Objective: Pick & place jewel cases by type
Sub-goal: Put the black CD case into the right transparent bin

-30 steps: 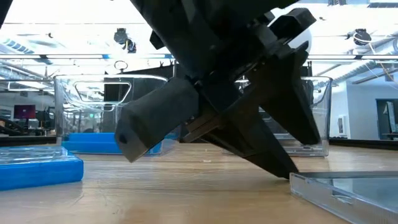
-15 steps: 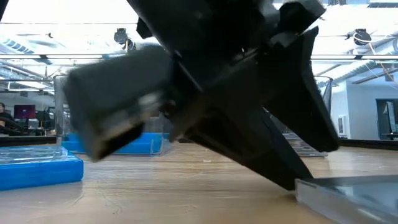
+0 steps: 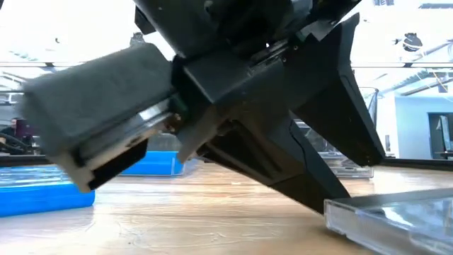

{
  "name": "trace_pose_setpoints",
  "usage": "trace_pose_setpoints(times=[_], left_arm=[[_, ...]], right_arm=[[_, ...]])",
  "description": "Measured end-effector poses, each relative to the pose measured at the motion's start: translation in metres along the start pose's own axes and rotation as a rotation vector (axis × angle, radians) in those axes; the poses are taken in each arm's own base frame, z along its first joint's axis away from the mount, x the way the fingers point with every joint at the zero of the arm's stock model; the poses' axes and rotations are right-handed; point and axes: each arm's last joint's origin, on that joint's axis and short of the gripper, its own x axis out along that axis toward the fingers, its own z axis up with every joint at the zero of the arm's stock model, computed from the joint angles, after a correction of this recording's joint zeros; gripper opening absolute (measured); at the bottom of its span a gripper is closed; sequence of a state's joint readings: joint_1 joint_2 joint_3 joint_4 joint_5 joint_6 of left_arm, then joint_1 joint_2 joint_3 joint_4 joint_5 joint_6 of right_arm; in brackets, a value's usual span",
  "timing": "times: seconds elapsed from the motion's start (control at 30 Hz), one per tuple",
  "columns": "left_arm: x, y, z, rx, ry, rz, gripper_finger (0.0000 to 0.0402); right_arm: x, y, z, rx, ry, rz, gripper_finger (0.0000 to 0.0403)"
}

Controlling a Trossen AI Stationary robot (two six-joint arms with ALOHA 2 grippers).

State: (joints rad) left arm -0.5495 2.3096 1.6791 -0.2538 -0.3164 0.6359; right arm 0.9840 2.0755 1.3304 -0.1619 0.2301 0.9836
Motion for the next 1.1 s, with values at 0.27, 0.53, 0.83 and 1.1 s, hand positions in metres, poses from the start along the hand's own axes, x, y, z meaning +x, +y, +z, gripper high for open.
trace_pose_setpoints(times=[0.27, 0.53, 0.83, 1.1], left_arm=[[0.000, 0.001, -0.001, 0.017, 0.029, 0.036, 0.0186], [0.000, 0.000, -0.002, 0.048, 0.042, 0.033, 0.0186], [-0.006, -0.009, 0.003, 0.148, 0.125, 0.098, 0.0186], [-0.028, 0.004, 0.030, 0.173, 0.183, 0.209, 0.0186]], right_arm=[[-0.001, 0.002, 0.001, 0.003, 0.006, 0.023, 0.0000], [-0.002, 0.007, 0.002, -0.023, 0.008, 0.086, 0.0000], [-0.012, 0.028, 0.009, -0.149, 0.014, 0.363, 0.0000], [-0.056, 0.030, 0.024, -0.337, -0.181, 0.211, 0.0000]])
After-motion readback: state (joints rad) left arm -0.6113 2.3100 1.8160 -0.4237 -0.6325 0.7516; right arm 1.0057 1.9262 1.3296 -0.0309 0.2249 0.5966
